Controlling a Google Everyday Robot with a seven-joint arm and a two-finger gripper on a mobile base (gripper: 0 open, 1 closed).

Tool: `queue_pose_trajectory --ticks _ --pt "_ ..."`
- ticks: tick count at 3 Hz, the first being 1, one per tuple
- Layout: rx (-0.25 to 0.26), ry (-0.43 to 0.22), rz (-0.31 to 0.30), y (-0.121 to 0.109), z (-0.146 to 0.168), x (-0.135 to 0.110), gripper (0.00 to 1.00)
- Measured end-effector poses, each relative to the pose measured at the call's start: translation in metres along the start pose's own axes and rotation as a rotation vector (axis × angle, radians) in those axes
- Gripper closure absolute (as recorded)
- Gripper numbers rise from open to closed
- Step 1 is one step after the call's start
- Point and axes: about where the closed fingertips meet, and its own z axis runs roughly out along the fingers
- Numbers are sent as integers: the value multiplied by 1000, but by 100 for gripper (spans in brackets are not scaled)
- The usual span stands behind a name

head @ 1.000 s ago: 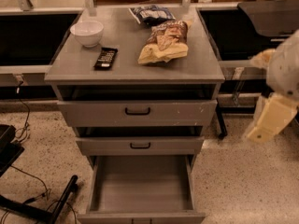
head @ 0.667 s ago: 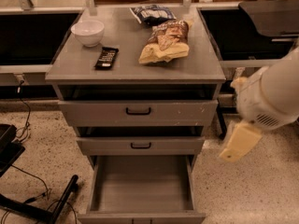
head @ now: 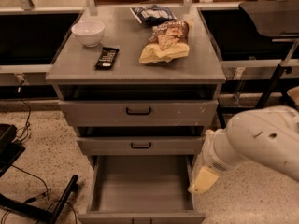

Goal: Close bottom drawer

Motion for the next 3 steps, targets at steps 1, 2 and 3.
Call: queue_pose_trajectory --ticks 1,2,3 --pt "-3 -77 74 2 60 9 0" --pt "-4 -76 74 3 60 10 0" --pt "-35 -38 87 0 95 28 0"
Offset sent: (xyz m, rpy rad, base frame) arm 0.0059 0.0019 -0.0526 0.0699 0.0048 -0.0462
